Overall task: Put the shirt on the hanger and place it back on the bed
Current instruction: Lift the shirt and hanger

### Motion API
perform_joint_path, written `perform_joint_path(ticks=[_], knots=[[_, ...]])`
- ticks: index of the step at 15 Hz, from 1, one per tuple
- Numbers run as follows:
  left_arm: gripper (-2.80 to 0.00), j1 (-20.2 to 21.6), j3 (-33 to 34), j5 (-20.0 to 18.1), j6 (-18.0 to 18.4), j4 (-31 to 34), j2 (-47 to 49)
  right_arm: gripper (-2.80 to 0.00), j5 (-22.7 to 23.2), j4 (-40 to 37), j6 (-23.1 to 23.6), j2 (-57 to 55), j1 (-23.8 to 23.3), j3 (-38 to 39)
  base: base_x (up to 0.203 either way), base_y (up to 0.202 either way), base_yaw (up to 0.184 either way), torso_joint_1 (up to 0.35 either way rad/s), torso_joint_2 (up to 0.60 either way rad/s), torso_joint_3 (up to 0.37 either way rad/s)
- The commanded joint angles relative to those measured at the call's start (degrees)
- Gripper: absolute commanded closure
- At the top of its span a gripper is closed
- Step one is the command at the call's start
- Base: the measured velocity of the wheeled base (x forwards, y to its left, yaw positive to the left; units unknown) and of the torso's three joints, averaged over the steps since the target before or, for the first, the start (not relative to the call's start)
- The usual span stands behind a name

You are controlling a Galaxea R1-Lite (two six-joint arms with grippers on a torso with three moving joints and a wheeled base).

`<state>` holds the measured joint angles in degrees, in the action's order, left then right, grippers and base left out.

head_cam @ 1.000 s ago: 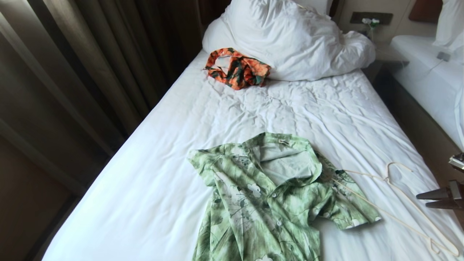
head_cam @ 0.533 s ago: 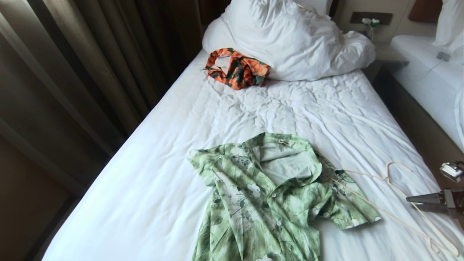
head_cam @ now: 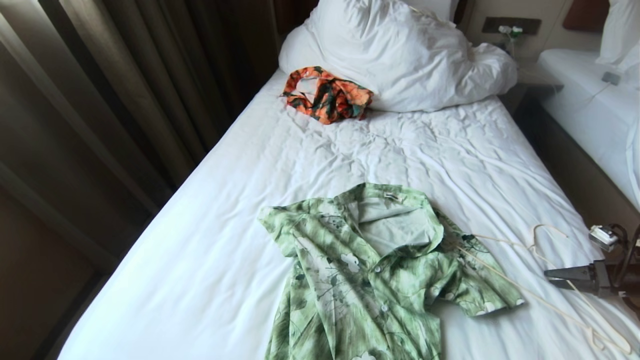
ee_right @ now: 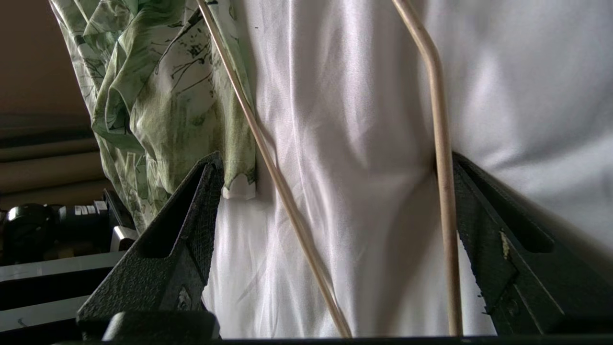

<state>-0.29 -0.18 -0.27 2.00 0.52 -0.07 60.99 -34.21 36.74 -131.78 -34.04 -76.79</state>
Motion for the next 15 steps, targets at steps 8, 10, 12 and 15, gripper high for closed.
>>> perform_joint_path(ticks=[8, 10, 12, 15], knots=[[0.00, 0.0, 0.0, 0.0, 0.0, 0.0, 0.1, -2.80, 0.4, -0.2, 0.3, 0.4, 2.6, 0.1, 0.000, 0.000, 0.000, 0.000, 0.00, 0.000], [0.00, 0.0, 0.0, 0.0, 0.0, 0.0, 0.1, 0.00, 0.4, -0.2, 0.7, 0.5, 2.4, 0.5, 0.000, 0.000, 0.000, 0.000, 0.00, 0.000], [0.00, 0.0, 0.0, 0.0, 0.0, 0.0, 0.1, 0.00, 0.4, -0.2, 0.9, 0.5, 2.5, 0.5, 0.000, 0.000, 0.000, 0.000, 0.00, 0.000], [0.00, 0.0, 0.0, 0.0, 0.0, 0.0, 0.1, 0.00, 0.4, -0.2, 0.9, 0.6, 2.5, 0.5, 0.000, 0.000, 0.000, 0.000, 0.00, 0.000]])
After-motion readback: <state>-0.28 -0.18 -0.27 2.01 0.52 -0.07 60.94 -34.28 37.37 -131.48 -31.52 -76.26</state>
